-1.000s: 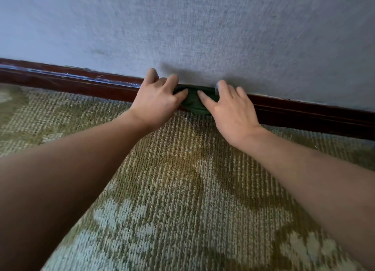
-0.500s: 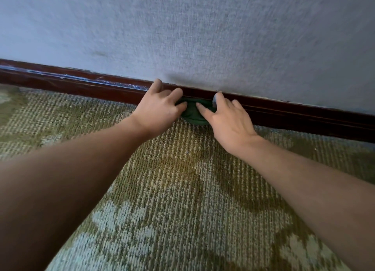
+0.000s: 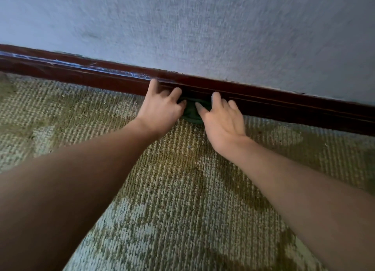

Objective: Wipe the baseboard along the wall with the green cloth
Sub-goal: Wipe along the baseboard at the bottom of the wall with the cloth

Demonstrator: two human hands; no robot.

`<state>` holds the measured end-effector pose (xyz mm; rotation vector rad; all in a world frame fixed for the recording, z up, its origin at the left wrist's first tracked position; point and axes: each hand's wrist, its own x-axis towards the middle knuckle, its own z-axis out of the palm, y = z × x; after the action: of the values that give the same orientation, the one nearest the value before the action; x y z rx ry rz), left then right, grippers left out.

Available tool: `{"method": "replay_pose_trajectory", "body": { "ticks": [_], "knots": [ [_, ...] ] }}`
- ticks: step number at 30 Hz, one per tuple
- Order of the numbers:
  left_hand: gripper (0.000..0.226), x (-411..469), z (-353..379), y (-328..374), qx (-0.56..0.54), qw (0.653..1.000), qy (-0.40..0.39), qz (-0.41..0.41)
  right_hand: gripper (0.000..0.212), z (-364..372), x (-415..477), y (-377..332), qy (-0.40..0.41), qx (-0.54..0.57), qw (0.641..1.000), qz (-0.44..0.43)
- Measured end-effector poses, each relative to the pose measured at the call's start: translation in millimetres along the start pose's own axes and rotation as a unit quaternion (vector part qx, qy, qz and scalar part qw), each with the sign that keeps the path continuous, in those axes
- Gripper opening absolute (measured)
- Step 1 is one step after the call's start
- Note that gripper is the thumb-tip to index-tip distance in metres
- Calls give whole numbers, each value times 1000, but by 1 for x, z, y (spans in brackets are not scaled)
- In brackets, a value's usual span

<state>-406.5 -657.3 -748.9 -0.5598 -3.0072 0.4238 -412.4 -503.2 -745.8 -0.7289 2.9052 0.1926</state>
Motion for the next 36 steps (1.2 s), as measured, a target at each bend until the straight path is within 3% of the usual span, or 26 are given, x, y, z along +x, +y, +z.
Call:
{"method": "replay_pose_trajectory", "body": {
  "ticks": [5, 12, 18, 24, 31, 36],
  "knots": [
    [26, -9, -6, -10, 17, 992, 118, 39, 65, -2, -3, 5, 48, -42, 997, -49],
    [24, -13, -16, -35, 19, 981, 187, 48, 64, -22, 2, -1, 99, -57, 991, -69],
    [22, -10, -22, -42, 0, 987, 161, 23, 51, -34, 7, -3, 99, 4, 994, -36],
    [17, -9, -23, -41, -46, 989, 138, 19, 69, -28, 6, -6, 68, 12, 997, -33],
    [16, -9, -11, -41, 32, 971, 217, 94, 74, -19, 9, -2, 78, -63, 992, -77],
    [16, -12, 0, -40, 53, 967, 224, 111, 64, -9, 9, 1, 103, -135, 978, -125]
  ]
}}
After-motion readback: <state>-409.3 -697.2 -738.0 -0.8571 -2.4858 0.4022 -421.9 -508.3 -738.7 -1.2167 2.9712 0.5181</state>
